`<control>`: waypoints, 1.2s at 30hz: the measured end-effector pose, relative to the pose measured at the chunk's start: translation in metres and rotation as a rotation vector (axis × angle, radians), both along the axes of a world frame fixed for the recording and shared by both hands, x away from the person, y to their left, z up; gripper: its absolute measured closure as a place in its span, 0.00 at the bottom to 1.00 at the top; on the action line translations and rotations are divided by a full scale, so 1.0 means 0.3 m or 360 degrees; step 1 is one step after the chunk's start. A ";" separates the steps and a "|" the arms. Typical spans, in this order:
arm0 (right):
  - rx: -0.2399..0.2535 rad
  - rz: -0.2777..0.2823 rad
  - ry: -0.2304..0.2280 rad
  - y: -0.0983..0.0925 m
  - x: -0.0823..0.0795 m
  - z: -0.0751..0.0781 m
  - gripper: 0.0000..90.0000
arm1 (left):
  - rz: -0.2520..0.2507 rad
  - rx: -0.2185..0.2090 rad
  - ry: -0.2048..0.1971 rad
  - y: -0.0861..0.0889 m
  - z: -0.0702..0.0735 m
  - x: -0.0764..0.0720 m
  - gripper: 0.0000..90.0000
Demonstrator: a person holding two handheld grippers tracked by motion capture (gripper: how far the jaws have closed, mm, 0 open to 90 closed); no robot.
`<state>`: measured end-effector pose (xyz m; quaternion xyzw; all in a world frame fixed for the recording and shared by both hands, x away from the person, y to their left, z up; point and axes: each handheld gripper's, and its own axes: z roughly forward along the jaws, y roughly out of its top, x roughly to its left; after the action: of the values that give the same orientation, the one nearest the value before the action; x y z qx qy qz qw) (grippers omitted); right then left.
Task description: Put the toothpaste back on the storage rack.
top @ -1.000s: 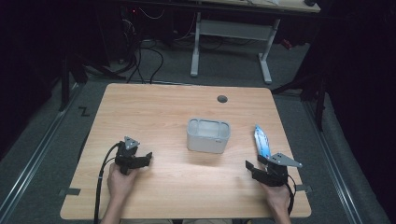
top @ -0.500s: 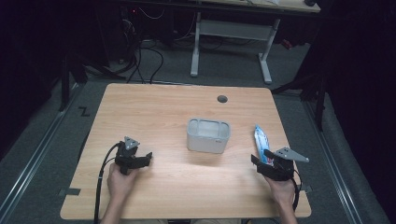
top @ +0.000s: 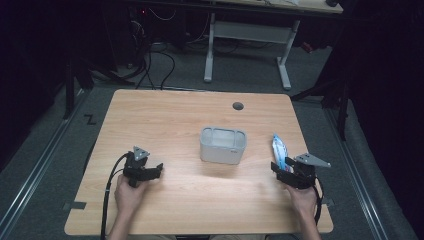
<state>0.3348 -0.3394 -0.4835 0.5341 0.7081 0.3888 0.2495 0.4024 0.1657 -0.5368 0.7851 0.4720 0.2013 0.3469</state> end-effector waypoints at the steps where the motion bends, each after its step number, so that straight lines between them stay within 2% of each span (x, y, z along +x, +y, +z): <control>1: -0.0003 -0.0007 -0.0002 -0.002 0.006 0.003 0.40 | 0.0002 0.0000 -0.0002 0.000 0.000 0.000 0.24; 7: -0.0014 -0.0020 0.0001 -0.014 0.058 0.031 0.42 | 0.0002 0.0000 -0.0002 -0.001 0.000 0.001 0.24; 11: -0.0042 -0.0042 0.0070 -0.026 0.104 0.026 0.42 | 0.0001 0.0001 0.0000 0.000 0.000 0.002 0.24; 15: -0.0068 -0.0062 0.0095 -0.030 0.124 0.027 0.43 | 0.0003 -0.0002 0.0001 -0.001 0.000 0.002 0.24; 17: -0.0089 -0.0093 0.0143 -0.041 0.150 0.023 0.44 | 0.0002 -0.0002 0.0001 -0.001 0.000 0.002 0.24; 21: -0.0104 -0.0125 0.0182 -0.056 0.178 0.020 0.46 | 0.0002 -0.0001 0.0002 -0.001 0.000 0.002 0.24; 23: -0.0112 -0.0145 0.0224 -0.066 0.202 0.019 0.47 | 0.0002 -0.0002 0.0002 -0.001 0.000 0.003 0.24; 31: -0.0115 -0.0173 0.0307 -0.076 0.247 0.005 0.48 | 0.0002 -0.0002 0.0002 -0.001 0.000 0.003 0.24; 32: -0.0093 -0.0197 0.0331 -0.084 0.258 -0.002 0.48 | 0.0002 -0.0002 0.0002 -0.001 0.000 0.003 0.24; 36: -0.0104 -0.0221 0.0362 -0.092 0.272 -0.018 0.49 | 0.0002 -0.0002 0.0002 -0.001 0.000 0.003 0.24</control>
<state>0.4163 -0.3671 -0.4890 0.6141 0.7054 0.2842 0.2111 0.4033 0.1653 -0.5367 0.7847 0.4727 0.2009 0.3469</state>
